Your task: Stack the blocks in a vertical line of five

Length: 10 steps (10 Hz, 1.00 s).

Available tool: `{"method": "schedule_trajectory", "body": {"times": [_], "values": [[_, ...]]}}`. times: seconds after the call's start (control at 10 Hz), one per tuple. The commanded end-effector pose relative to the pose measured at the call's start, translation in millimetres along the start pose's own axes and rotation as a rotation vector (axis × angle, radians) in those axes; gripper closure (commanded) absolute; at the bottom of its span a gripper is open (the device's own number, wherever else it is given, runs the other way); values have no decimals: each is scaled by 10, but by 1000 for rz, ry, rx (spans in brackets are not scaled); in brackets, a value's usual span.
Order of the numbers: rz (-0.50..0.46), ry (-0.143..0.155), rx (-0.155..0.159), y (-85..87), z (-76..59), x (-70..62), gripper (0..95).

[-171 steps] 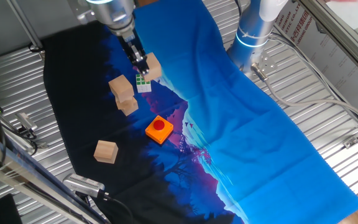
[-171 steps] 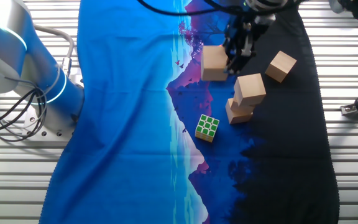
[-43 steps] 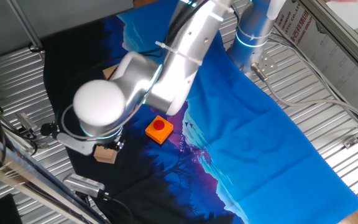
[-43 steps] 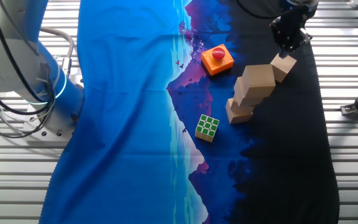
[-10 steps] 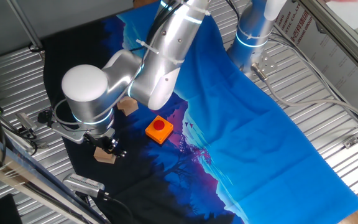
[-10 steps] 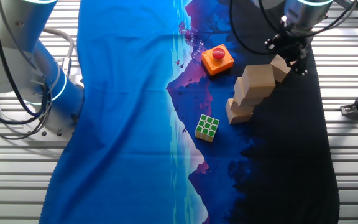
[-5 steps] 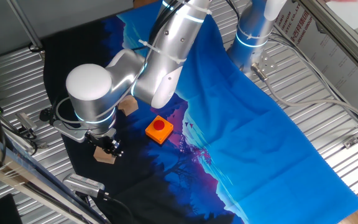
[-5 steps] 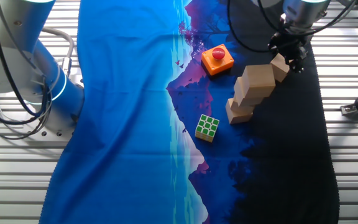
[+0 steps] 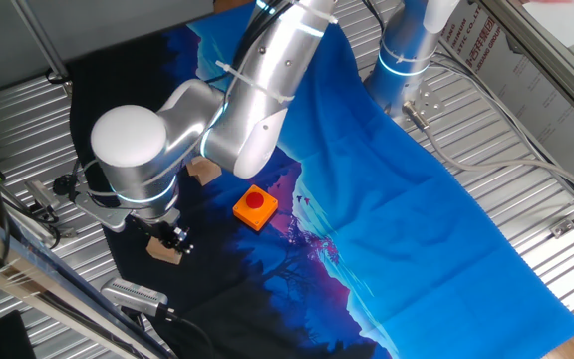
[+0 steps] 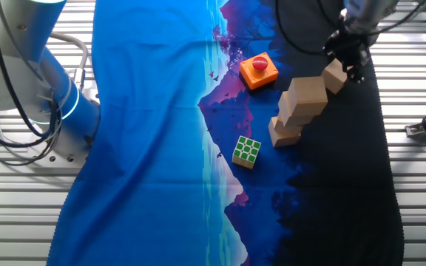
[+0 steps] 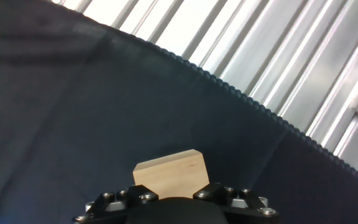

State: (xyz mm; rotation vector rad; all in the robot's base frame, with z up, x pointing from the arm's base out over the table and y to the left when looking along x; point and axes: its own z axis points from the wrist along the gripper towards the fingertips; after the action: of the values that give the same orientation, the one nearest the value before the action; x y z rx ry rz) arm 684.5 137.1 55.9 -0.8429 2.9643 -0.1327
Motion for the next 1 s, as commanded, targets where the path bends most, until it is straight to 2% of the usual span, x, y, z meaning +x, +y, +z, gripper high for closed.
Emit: {"method": "schedule_trajectory", "body": {"times": [0.1,0.2,0.4,0.6,0.7,0.8,1.0], "values": [[25,25,47,-4,-230,3,950],[46,32,57,-3,-386,9,950],[67,48,62,17,-615,73,950],[101,56,59,74,-893,267,950],[108,55,58,94,-976,337,950],[119,57,60,114,-1129,474,950],[134,57,57,105,-1349,651,950]]}}
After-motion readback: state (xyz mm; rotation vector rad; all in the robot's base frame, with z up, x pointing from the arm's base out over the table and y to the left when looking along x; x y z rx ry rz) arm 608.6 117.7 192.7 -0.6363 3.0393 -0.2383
